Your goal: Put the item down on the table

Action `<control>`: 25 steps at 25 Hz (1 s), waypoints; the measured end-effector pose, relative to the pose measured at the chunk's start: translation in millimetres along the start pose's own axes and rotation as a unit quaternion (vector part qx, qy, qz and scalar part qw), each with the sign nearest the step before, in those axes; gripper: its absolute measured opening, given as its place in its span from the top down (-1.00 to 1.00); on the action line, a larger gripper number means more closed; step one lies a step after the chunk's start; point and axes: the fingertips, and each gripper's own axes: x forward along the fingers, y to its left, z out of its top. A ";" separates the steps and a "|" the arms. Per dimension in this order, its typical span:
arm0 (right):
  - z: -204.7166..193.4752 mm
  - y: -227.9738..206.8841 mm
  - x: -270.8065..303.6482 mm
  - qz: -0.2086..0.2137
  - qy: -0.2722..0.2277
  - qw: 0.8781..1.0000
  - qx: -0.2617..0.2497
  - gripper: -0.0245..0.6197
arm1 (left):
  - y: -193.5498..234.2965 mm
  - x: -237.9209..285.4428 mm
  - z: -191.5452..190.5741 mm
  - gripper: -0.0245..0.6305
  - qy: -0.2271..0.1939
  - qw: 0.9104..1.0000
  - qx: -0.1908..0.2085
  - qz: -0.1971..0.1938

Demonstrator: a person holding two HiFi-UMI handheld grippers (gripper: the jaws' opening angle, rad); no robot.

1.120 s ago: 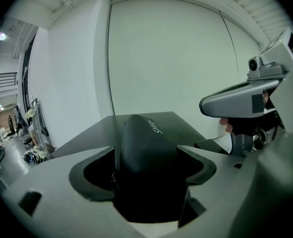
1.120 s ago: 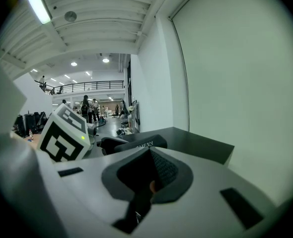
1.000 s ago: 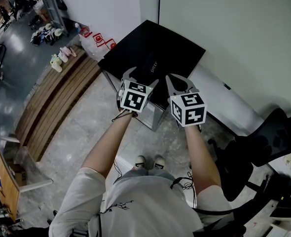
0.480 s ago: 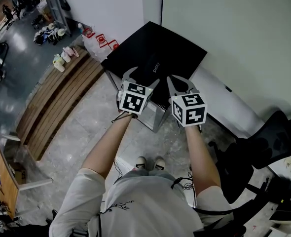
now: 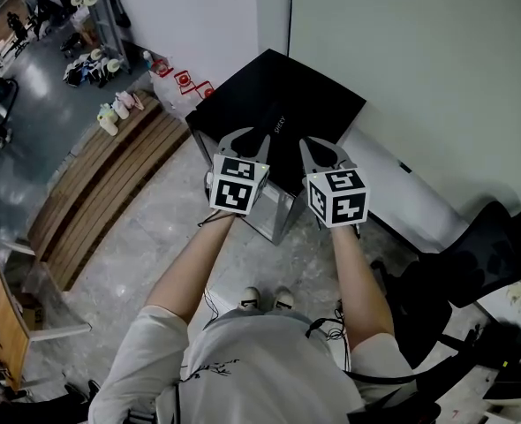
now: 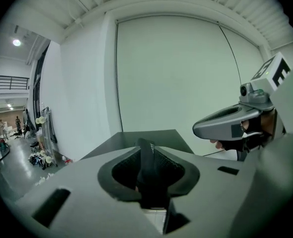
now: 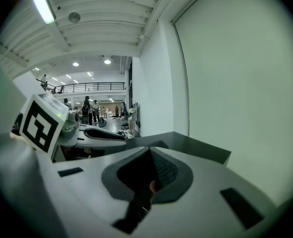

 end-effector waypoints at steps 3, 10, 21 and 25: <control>6.0 7.9 -12.7 0.001 -0.009 1.000 0.001 0.92 | -6.3 -18.6 6.1 0.80 -0.017 1.000 -0.003 0.008; 3.0 32.7 -55.3 0.003 -0.016 1.000 -0.003 0.92 | -39.8 -69.6 0.5 0.90 -0.050 0.998 -0.035 0.012; -50.0 80.3 -116.6 -0.003 -0.009 1.000 -0.002 0.92 | -92.7 -148.2 -46.3 0.91 -0.043 0.998 -0.042 -0.023; -75.9 93.3 -132.3 -0.004 -0.013 1.000 0.004 0.92 | -101.8 -162.6 -81.5 0.91 -0.019 0.997 -0.073 -0.025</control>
